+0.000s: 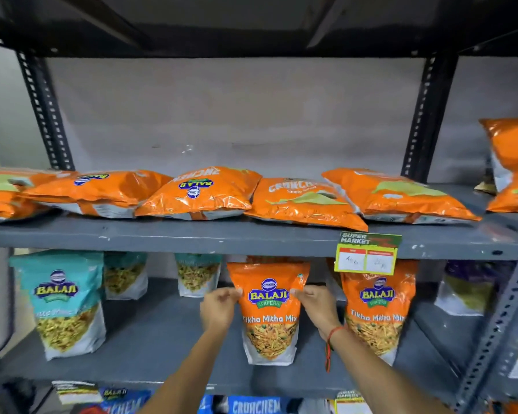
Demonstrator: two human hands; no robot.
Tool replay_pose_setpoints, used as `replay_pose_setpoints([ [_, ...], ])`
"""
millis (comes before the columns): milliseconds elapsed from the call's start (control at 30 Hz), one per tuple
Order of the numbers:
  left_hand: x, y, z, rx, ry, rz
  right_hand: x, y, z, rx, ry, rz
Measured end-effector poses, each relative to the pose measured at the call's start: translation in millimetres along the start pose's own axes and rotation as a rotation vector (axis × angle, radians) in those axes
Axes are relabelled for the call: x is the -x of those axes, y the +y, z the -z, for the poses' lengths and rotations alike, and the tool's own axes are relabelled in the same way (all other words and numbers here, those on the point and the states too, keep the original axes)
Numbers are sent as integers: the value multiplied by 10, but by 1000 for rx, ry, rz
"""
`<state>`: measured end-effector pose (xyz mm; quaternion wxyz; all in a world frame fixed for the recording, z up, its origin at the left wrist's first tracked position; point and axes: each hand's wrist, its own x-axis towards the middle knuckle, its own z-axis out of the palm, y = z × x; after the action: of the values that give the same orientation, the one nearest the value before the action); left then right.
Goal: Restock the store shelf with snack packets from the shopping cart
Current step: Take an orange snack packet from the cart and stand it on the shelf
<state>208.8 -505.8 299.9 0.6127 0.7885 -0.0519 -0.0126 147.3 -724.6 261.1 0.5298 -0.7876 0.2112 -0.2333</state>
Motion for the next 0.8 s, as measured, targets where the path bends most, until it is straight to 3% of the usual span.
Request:
replay_pose_setpoints([
  [133, -86, -82, -83, 0, 0, 22, -60, 128, -3, -11, -28, -26],
  [333, -93, -98, -51, -35, -34, 44, 145, -203, -33, -53, 16, -102],
  [500, 107, -74, 291, 93, 33, 39, 405, -601, -173, -114, 329, 4],
  [567, 180, -78, 556, 134, 88, -4, 559, -830, -296, -98, 373, 90],
  [667, 337, -93, 1114, 192, 190, -53, 826, -1168, -667, -113, 291, 223],
  [800, 733, -163, 2096, 243, 361, -101, 1334, -1576, -1409, -254, 63, 243],
])
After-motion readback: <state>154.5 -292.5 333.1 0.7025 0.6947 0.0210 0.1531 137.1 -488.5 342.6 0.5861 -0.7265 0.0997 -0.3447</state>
